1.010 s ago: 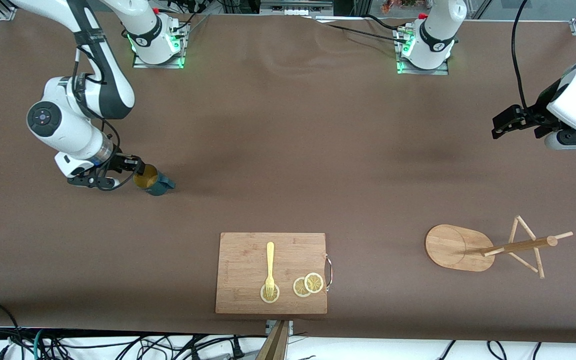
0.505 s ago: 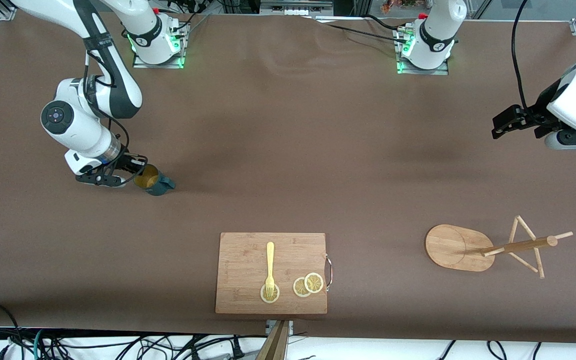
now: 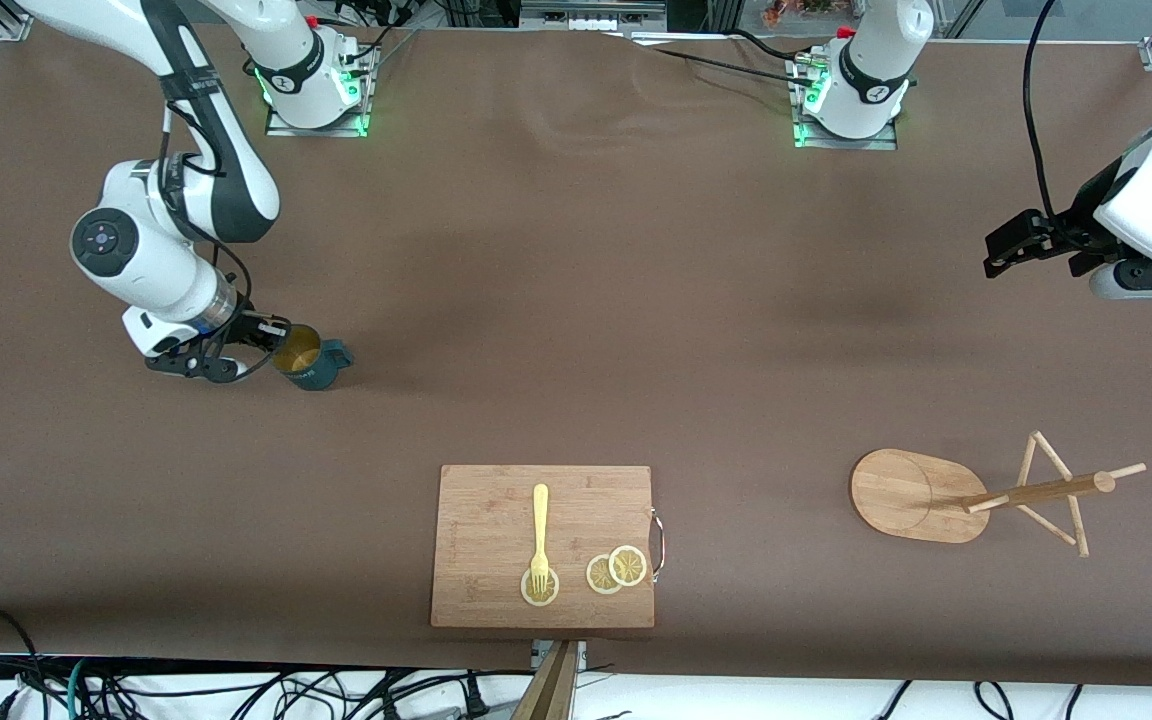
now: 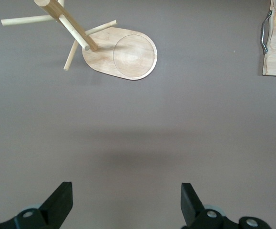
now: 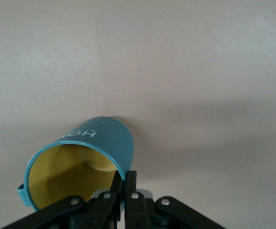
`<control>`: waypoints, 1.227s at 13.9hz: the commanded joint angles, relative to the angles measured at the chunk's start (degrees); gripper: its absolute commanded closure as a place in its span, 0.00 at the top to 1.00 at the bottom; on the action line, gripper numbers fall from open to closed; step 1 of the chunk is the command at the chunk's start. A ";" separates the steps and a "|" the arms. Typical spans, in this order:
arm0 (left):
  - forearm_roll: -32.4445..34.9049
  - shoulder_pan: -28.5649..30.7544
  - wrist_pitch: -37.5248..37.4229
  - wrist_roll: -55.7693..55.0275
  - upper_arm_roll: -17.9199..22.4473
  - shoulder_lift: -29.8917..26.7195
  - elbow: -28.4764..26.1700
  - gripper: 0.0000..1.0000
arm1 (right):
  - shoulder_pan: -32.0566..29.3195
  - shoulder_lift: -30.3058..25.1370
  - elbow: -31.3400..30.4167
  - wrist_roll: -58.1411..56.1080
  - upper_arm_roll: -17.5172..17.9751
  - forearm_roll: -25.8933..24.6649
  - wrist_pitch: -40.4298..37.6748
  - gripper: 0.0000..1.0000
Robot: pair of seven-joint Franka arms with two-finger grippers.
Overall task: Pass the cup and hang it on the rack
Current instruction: 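Carry the teal mug to mid-table with the right gripper and release it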
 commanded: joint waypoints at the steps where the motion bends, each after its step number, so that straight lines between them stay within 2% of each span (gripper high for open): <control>1: -0.71 0.16 -1.22 1.27 0.11 0.67 1.81 1.00 | 4.79 2.57 12.28 2.17 0.37 1.36 -14.72 0.00; 3: -0.71 0.25 -1.22 1.27 0.11 0.67 1.81 1.00 | 9.89 4.69 17.65 8.65 1.25 9.42 -16.53 0.00; 5: -0.71 0.25 -1.22 1.27 0.11 0.67 1.81 1.00 | 14.63 8.89 23.62 16.38 1.69 12.96 -16.62 0.00; 7: -0.62 0.34 -1.13 1.27 0.11 0.75 1.81 1.00 | 22.45 14.34 29.60 27.09 1.87 12.19 -16.44 0.00; 10: -0.36 0.34 -1.13 1.27 0.11 0.75 1.81 1.00 | 29.93 21.99 37.61 40.74 1.96 11.57 -15.31 0.00; 13: -0.45 0.43 -1.31 1.27 0.11 0.75 1.81 1.00 | 35.74 25.26 37.98 48.92 1.69 10.60 -6.54 0.00; 15: -0.45 0.42 -1.40 1.18 0.11 0.75 1.81 1.00 | 38.29 27.10 37.98 50.08 1.69 10.60 -2.66 0.00; 16: -0.54 0.43 -1.40 1.18 0.11 0.75 1.81 1.00 | 38.91 27.63 37.98 50.17 1.69 10.60 -1.25 0.17; 17: -0.54 0.34 -1.40 1.18 0.11 0.75 1.81 1.00 | 39.09 27.73 37.89 50.17 1.69 10.51 -0.63 0.99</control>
